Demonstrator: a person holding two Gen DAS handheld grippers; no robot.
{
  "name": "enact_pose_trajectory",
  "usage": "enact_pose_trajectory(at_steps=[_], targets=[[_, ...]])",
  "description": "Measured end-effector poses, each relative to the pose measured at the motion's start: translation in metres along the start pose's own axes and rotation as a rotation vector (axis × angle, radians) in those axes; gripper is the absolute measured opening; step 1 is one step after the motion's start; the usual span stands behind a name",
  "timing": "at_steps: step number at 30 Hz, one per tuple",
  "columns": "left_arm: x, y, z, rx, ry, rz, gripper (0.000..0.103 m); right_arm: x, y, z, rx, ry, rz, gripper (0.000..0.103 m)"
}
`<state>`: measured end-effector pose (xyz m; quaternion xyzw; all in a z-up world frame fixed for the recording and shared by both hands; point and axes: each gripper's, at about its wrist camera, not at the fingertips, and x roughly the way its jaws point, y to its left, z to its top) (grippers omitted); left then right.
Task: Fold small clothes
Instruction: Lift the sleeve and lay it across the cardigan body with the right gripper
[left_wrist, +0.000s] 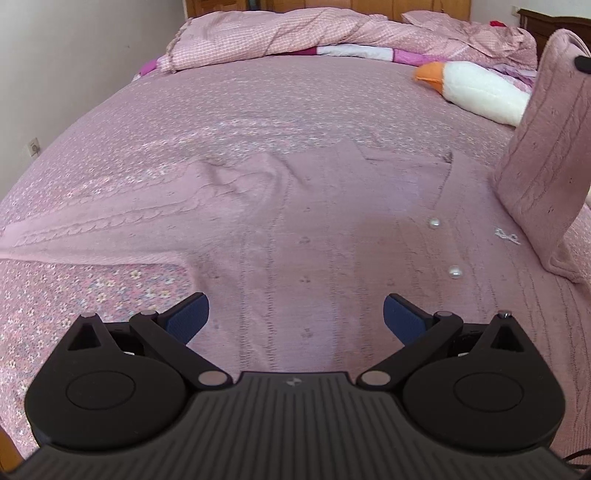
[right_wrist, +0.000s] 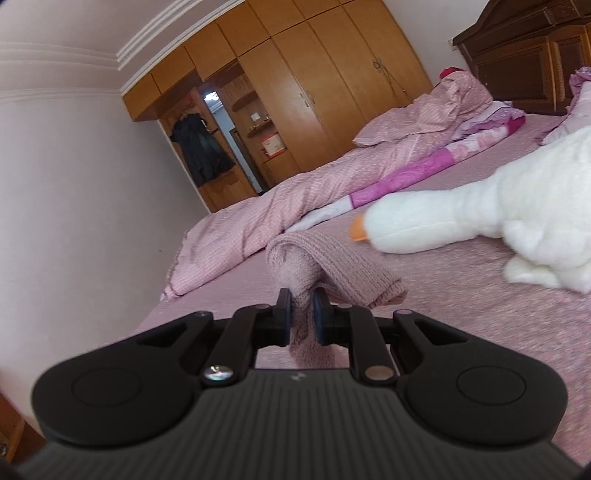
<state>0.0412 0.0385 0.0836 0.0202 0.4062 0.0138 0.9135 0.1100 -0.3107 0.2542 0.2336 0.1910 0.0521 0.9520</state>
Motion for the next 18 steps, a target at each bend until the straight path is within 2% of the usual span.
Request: enact_pose_trajectory(at_steps=[7,14,18], targets=[[0.003,0.033,-0.003,-0.042,-0.002,0.035,0.103,0.03,0.053,-0.028,-0.038,0.055,0.053,0.016],[0.007,0.055,-0.004,-0.06,0.003,0.064,0.103,0.07,0.087,-0.083,-0.1,0.188,0.078,0.016],[0.009,0.063,-0.005,-0.072,0.008,0.067,0.103,0.09,0.09,-0.117,-0.112,0.273,0.07,0.016]])
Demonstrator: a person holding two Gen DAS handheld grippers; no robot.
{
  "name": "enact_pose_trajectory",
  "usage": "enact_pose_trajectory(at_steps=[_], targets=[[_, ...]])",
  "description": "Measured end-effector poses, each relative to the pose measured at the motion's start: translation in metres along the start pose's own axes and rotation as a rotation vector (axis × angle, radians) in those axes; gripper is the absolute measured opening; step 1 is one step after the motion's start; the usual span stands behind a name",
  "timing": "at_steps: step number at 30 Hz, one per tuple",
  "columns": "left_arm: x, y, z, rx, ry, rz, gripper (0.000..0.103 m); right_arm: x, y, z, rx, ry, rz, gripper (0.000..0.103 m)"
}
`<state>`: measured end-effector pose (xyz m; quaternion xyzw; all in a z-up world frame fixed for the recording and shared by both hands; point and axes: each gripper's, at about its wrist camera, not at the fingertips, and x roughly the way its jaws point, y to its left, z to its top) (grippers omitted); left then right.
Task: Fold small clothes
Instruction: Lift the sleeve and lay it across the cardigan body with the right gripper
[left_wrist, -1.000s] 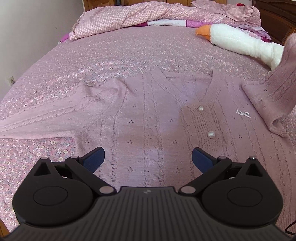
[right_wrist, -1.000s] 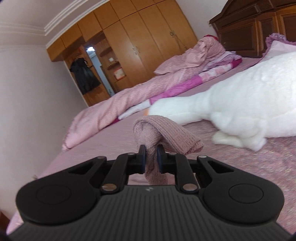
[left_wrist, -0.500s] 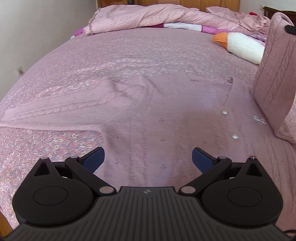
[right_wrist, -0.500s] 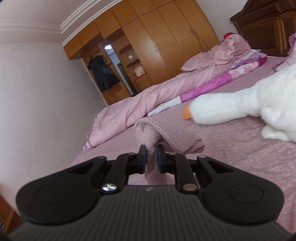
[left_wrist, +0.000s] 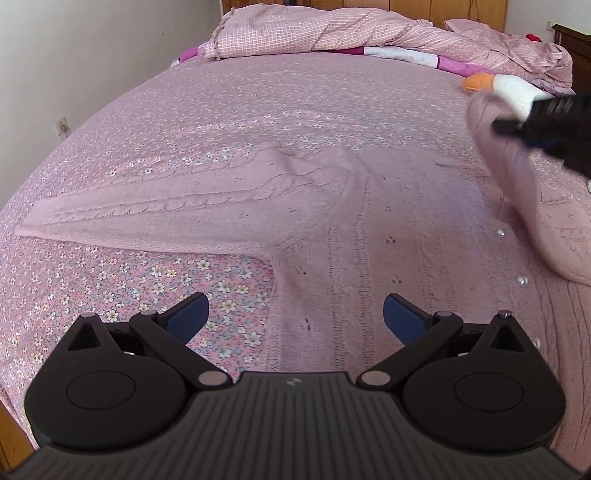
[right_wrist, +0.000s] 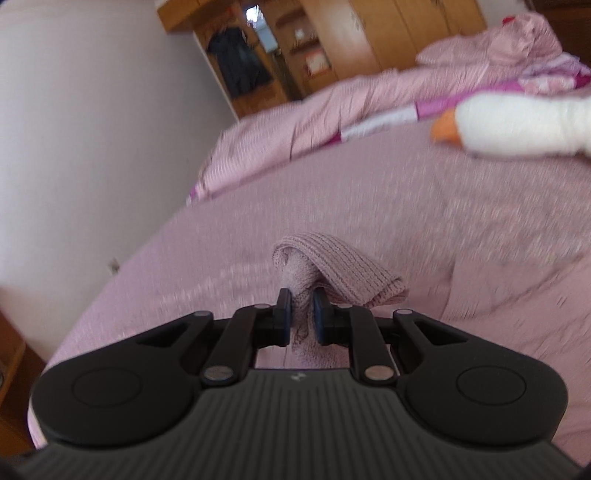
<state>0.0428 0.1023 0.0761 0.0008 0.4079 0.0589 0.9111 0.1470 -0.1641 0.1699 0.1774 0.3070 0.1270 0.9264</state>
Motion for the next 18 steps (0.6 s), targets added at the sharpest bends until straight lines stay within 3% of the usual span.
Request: enact_pose_trajectory(at_steps=[9,12,14,15,18], targets=[[0.007,0.003,0.0,-0.008,0.011,0.0,0.103,0.027,0.002,-0.034,0.005,0.123,0.028,0.018],[0.007,0.001,0.001,-0.005,0.011,-0.001,0.103,0.027,0.003,-0.035,0.004,0.136,0.042,0.031],[0.007,-0.001,0.001,-0.003,0.01,-0.002,0.103,0.023,0.004,-0.036,0.002,0.133,0.064,0.053],[0.007,-0.001,0.001,-0.002,0.009,-0.002,0.103,0.021,0.006,-0.036,-0.005,0.124,0.071,0.059],[0.005,-0.003,0.003,0.001,0.005,-0.007,0.103,0.009,0.009,-0.036,-0.045,0.106,0.094,0.062]])
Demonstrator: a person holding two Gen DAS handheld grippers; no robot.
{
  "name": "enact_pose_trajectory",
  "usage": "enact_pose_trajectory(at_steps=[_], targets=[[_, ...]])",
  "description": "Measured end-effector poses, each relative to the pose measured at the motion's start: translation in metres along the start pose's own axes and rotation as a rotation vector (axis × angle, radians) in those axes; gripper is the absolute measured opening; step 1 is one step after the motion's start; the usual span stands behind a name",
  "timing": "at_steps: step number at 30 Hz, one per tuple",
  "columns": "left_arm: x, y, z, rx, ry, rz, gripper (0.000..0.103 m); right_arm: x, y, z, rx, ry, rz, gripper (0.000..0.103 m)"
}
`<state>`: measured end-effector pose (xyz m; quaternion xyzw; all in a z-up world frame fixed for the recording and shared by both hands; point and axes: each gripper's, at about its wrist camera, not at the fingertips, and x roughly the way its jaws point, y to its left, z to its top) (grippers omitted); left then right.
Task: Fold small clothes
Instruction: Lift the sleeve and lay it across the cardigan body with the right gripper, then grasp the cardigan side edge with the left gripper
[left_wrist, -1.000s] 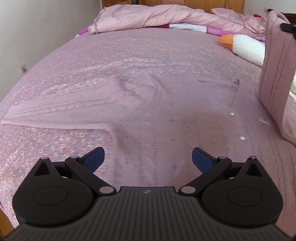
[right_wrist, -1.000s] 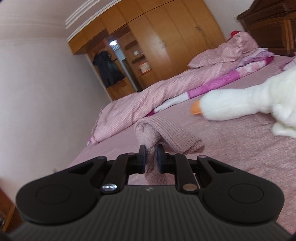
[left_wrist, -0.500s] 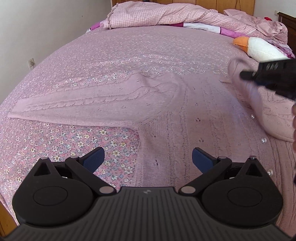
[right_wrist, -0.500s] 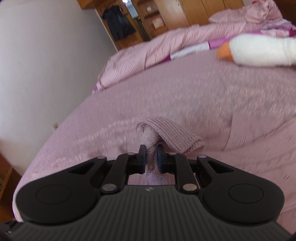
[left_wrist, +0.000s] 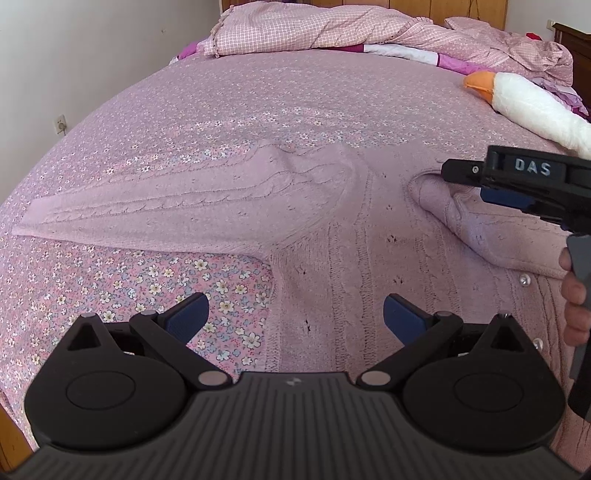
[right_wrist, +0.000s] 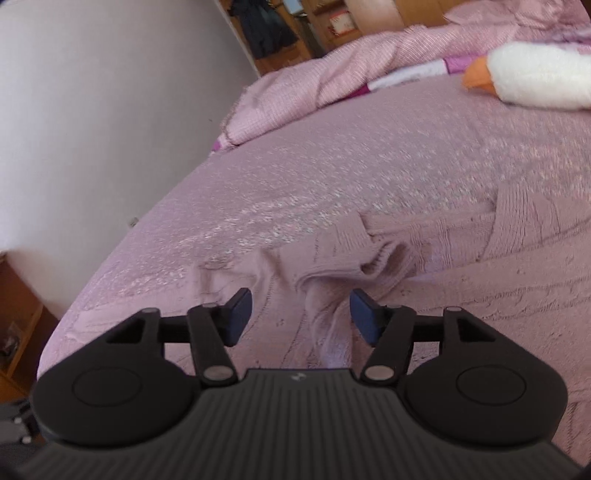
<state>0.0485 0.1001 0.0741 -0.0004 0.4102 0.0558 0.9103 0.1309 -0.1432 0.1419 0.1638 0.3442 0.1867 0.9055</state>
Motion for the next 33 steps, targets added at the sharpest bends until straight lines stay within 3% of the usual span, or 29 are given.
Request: enact_pose_trajectory(at_steps=[8,14,22,23,28,33], targets=[[-0.004,-0.011,0.012,0.003,-0.019,-0.04,0.103,-0.036,-0.023,0.002,-0.006,-0.035,-0.013,0.062],[-0.004,-0.04,0.033,0.059,-0.06,-0.094,0.103,-0.065,-0.063,0.004,0.002,-0.067,-0.139,0.062],[0.018,-0.099,0.061,0.134,-0.056,-0.195,0.103,-0.087,-0.124,0.005,0.095,-0.099,-0.301,0.062],[0.023,-0.107,0.063,0.141,-0.055,-0.213,0.101,-0.088,-0.13,0.004,0.11,-0.1,-0.314,0.062],[0.054,-0.145,0.067,0.191,-0.054,-0.237,0.064,-0.085,-0.153,-0.008,0.13,-0.079,-0.367,0.062],[0.093,-0.172,0.073,0.253,-0.039,-0.176,0.062,-0.079,-0.163,-0.021,0.141,-0.057,-0.368,0.06]])
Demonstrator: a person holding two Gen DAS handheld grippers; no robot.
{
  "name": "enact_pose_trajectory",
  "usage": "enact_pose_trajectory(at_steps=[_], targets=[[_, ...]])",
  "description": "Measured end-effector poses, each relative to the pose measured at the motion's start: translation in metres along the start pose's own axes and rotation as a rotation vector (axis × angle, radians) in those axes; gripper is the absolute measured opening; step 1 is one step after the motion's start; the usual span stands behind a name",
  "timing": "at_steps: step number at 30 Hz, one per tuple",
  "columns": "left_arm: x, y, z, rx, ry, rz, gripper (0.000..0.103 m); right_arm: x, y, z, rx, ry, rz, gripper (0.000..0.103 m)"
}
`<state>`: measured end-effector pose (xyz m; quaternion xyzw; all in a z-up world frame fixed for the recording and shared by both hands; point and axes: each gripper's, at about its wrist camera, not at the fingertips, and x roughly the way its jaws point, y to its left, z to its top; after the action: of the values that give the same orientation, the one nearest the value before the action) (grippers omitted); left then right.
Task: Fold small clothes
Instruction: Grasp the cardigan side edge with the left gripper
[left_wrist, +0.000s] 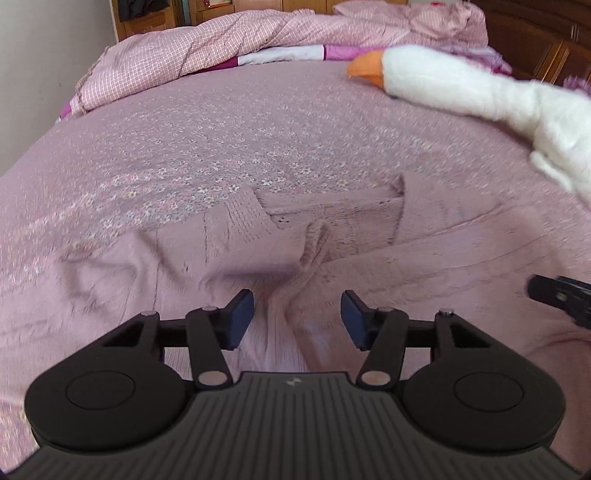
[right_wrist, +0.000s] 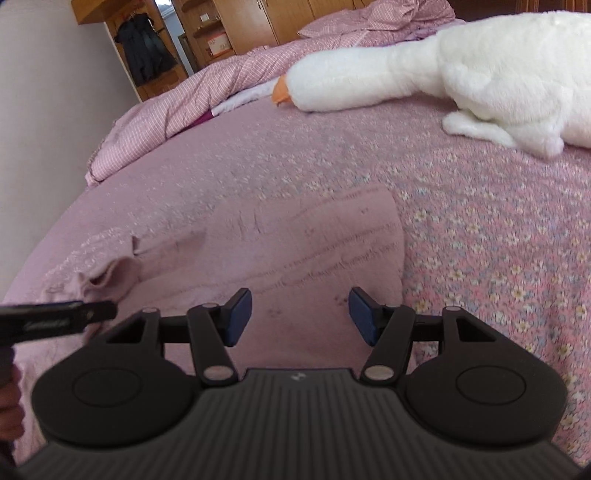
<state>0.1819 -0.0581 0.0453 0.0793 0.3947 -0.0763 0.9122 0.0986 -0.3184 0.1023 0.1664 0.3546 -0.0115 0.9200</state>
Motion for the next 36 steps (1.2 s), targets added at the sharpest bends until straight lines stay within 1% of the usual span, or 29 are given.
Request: enact_pose_trajectory(at_steps=[3,6,7,8,9,10,13,15,18,21,24,26,28,29,33,36], targets=[[0.022,-0.003,0.007,0.008,0.006,0.034,0.062,0.001,0.0,-0.006,-0.03,-0.01,0.0,0.06],[0.035,-0.005,0.01,0.028,-0.014,0.076,0.062,0.001,0.004,-0.007,-0.06,-0.015,-0.007,0.06],[0.037,-0.006,0.011,0.037,-0.022,0.088,0.057,0.001,0.005,-0.008,-0.063,-0.017,-0.009,0.06],[0.035,-0.004,0.01,0.04,-0.034,0.087,0.046,0.001,0.005,-0.009,-0.065,-0.019,-0.01,0.06],[0.032,-0.003,0.01,0.038,-0.045,0.085,0.023,0.001,0.005,-0.009,-0.067,-0.02,-0.011,0.06],[0.028,0.0,0.009,0.032,-0.055,0.087,0.012,0.001,0.005,-0.009,-0.07,-0.021,-0.01,0.06],[0.008,0.018,0.003,-0.009,-0.101,0.09,0.01,0.001,0.005,-0.009,-0.074,-0.023,-0.007,0.06],[-0.007,0.035,-0.002,-0.053,-0.124,0.096,0.009,0.001,0.005,-0.01,-0.076,-0.025,-0.007,0.06],[-0.027,0.061,-0.012,-0.117,-0.133,0.083,0.01,0.001,0.006,-0.011,-0.081,-0.027,-0.011,0.06],[-0.038,0.087,-0.024,-0.169,-0.115,0.08,0.011,0.001,0.008,-0.012,-0.093,-0.028,-0.017,0.06],[-0.044,0.111,-0.039,-0.222,-0.074,0.023,0.011,0.001,0.009,-0.012,-0.101,-0.027,-0.021,0.06],[-0.047,0.123,-0.048,-0.255,-0.052,0.008,0.016,0.001,0.009,-0.012,-0.103,-0.025,-0.022,0.06],[-0.052,0.13,-0.056,-0.264,-0.042,0.025,0.024,0.001,0.01,-0.012,-0.105,-0.024,-0.023,0.06],[-0.054,0.134,-0.06,-0.268,-0.044,0.034,0.026,0.001,0.01,-0.012,-0.107,-0.023,-0.025,0.06],[-0.062,0.148,-0.063,-0.289,-0.08,0.029,0.05,-0.001,0.009,-0.006,-0.09,-0.017,-0.021,0.061],[-0.056,0.155,-0.057,-0.317,-0.097,0.014,0.057,-0.004,0.006,0.005,-0.069,-0.038,-0.016,0.061]])
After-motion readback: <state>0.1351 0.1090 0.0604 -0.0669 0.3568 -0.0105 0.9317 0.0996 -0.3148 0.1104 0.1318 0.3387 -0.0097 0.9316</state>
